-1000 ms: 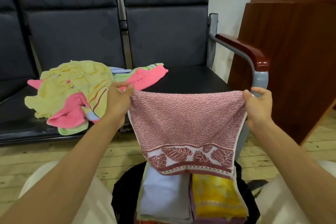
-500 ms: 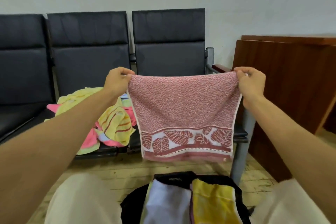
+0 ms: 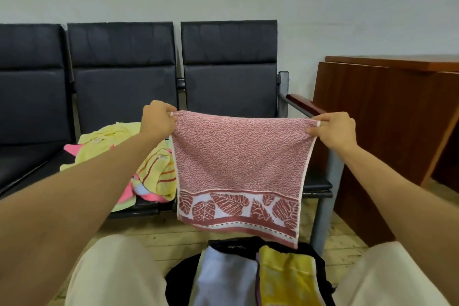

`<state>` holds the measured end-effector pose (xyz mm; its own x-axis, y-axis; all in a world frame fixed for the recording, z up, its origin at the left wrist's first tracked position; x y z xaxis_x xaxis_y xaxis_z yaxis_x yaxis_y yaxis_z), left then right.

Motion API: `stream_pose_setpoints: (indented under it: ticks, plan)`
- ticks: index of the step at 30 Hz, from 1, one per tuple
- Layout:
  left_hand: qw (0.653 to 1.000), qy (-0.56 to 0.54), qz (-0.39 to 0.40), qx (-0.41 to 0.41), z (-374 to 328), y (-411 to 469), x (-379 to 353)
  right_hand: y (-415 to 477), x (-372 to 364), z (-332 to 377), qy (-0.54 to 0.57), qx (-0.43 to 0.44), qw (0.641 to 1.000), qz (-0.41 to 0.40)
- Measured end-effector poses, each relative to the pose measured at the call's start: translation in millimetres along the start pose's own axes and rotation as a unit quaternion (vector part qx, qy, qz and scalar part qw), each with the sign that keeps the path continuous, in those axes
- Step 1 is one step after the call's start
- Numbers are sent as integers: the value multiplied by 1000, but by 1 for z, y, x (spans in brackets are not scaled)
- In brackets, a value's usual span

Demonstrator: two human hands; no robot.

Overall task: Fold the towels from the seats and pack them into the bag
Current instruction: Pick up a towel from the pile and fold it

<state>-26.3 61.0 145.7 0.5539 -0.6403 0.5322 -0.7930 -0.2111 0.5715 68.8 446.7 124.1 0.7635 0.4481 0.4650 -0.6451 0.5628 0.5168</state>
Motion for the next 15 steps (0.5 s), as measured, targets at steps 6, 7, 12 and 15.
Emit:
stream_pose_setpoints:
  ticks: [6, 7, 12, 15]
  plan:
    - [995, 79, -29, -49, -2, -6, -4, -2, 5, 1, -18, -12, 999, -37]
    - [993, 94, -31, -59, -3, -7, -4, -2, 2, -1, -10, -18, 999, -31]
    - [986, 136, -45, -91, -5, -12, -1, -2, -6, 1, -26, 3, 1000, 6]
    - [988, 133, -37, -75, -5, -12, -3, -6, -11, 4, 3, 0, 999, 51]
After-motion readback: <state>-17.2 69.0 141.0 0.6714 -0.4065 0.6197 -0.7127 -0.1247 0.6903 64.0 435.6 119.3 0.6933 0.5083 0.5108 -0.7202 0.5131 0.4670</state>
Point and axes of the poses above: each hand's wrist, its own y-axis towards the middle knuckle, its own x-axis out of the back of the hand, z = x × y, the point moved 6 cm from there along y, towards the middle knuckle, and after that the axes turned 10 degrees about -z, right-handed, at the moved point
